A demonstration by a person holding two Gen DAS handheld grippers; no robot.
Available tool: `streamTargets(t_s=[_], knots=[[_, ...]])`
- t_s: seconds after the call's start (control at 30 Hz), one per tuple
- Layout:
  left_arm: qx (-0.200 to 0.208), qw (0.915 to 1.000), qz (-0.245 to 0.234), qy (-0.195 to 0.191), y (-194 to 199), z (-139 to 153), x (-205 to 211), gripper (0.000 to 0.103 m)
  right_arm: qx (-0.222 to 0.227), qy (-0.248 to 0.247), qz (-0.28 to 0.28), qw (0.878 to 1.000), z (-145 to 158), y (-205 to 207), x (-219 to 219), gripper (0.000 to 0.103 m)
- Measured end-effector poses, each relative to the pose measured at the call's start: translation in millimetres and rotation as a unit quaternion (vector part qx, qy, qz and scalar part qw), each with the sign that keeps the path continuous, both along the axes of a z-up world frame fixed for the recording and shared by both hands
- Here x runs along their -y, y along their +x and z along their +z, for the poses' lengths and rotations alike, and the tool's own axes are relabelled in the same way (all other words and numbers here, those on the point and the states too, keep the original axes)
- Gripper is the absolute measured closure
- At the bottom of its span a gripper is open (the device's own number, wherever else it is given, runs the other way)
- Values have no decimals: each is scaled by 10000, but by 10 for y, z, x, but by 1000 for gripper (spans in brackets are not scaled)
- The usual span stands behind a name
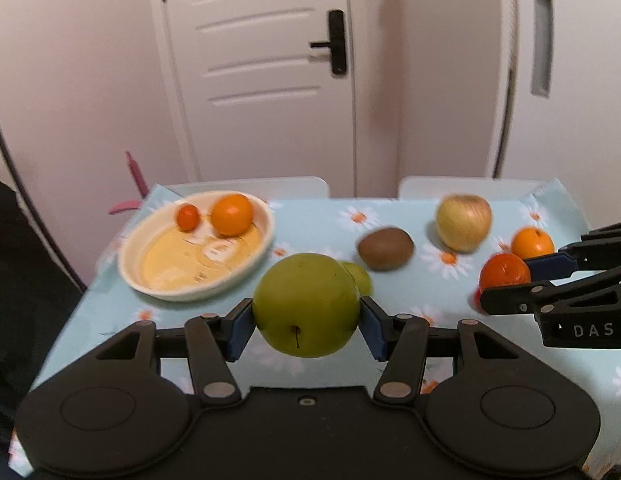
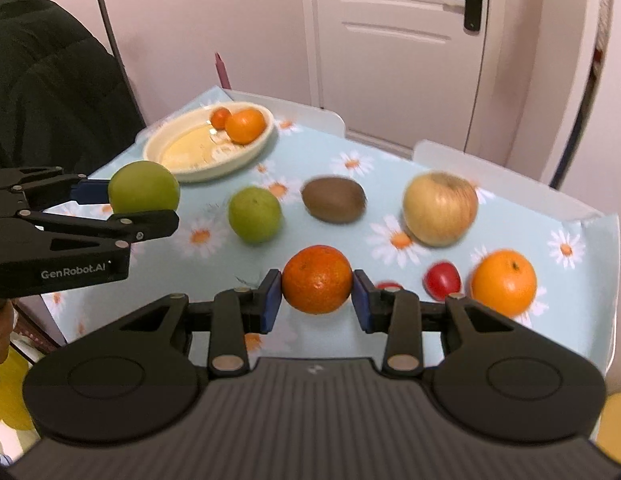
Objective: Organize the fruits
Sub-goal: 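Carry both fruits to the bowl while the left gripper releases the green apple inside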
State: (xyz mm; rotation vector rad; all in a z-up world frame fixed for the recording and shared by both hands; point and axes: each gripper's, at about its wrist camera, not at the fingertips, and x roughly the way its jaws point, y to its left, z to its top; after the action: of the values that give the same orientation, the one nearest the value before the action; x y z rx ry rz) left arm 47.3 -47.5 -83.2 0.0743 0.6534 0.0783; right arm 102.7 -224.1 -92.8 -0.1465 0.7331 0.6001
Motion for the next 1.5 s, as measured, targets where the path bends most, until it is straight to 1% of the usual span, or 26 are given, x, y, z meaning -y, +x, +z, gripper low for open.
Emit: streamTargets(t_s=[0.13, 0.37, 0.63, 0.77, 0.9, 1.07, 1.33, 1.5], knots=[[142, 9998, 156, 43, -22, 158, -206, 43, 55, 114, 72, 9999, 154, 5, -194, 51], [247, 9992, 309, 74, 55, 356, -642, 43, 73, 237, 148, 9996, 356, 113, -662, 51], [253, 9993, 265, 87, 342, 518, -1196, 43, 5, 341, 13, 9994, 499, 347, -1197, 51], [226, 9995, 184, 107, 530, 504, -1428, 43, 8, 303, -83, 9995, 523, 493, -1444, 51], [173, 9998, 85, 82, 745, 449, -1627, 43, -31, 242, -202, 9995, 499, 671, -1643, 51], [0, 9999, -95, 120, 1060, 282, -1814, 43, -153, 175, -359, 9991, 388, 877, -1862, 51], [-349, 9982, -412, 274, 1520, -126, -1980, 43, -459, 92, -729, 9962, 125, 1155, -2068, 51], [-498, 9961, -607, 411, 1723, -332, -2024, 43, -605, 44, -877, 9943, 5, 1266, -2140, 51]])
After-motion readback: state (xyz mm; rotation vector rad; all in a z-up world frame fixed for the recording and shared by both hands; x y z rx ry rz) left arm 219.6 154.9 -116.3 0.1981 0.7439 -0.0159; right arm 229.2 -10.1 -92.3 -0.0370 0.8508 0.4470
